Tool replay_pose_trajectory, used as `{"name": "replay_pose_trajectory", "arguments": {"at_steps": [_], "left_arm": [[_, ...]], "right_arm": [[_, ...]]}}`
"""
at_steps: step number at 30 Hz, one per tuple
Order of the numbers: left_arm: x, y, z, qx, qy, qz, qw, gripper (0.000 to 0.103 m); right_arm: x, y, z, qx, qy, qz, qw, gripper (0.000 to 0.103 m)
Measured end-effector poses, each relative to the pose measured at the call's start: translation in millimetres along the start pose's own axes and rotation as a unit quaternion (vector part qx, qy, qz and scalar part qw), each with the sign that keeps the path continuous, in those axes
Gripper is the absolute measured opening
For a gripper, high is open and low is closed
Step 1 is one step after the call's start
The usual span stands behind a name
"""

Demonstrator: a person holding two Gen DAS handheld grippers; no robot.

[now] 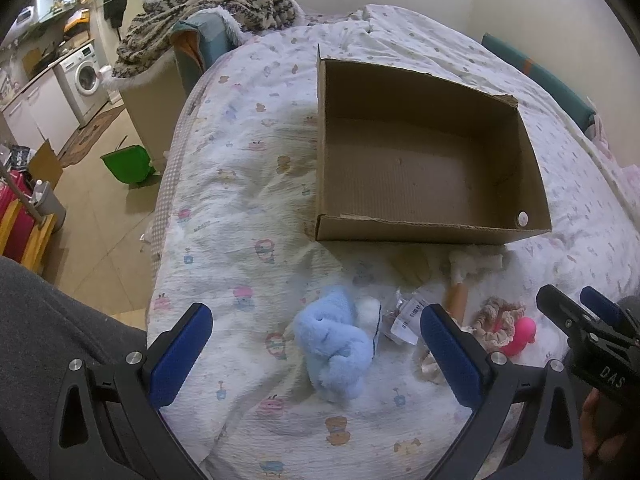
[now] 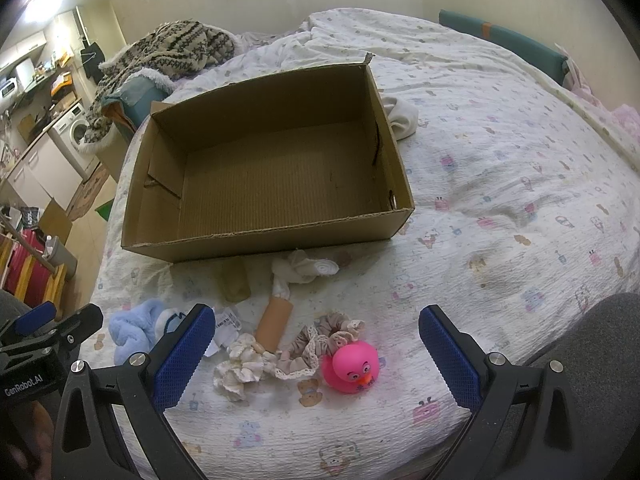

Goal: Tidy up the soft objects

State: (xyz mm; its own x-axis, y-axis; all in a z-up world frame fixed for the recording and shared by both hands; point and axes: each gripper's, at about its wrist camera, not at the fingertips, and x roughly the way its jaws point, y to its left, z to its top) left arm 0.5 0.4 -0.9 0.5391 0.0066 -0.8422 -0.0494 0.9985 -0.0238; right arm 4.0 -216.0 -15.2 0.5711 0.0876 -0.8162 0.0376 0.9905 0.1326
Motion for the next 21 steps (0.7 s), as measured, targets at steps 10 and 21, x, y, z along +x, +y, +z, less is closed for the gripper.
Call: {"name": "replay_pose_trajectory", "arguments": {"at_steps": [10,21], "left_arm": [[-0.2,-0.6,0.1,0.001,0.001,0.000,1.0000,0.103],[-0.3,-2.0,0.0,0.001,0.002,-0.002,1.0000,0.103]], "right_arm": [[0.2,0.1,0.1,0.000,0.000,0.000,1.000,0.103],[-0.2,0.8,0.2,0.000,0.001,0.000,1.000,0.103]]}}
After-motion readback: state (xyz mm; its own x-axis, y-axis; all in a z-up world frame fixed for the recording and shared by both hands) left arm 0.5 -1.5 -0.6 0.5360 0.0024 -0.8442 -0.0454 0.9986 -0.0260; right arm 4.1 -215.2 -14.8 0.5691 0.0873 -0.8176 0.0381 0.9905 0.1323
